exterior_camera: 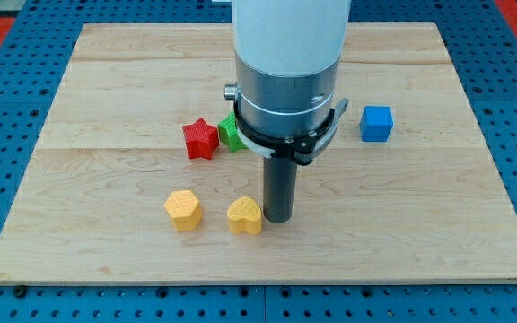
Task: Move the green circle into the green star
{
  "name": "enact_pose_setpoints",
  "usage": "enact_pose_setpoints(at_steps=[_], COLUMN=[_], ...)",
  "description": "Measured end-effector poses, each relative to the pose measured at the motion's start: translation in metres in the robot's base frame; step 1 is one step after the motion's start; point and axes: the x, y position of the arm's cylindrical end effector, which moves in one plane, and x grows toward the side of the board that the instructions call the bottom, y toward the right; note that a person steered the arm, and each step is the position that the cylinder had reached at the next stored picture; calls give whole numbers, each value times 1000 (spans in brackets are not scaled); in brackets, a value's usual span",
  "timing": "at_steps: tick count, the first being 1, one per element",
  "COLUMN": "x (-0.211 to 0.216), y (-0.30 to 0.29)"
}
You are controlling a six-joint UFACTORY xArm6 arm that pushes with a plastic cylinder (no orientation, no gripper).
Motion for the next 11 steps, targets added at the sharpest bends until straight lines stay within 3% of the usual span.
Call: enact_pose_setpoints(at_steps=[1,3,4,7,10,11], x=[24,15,1,-109,-141,-132], y=[-14,-43,-7,87,43,12])
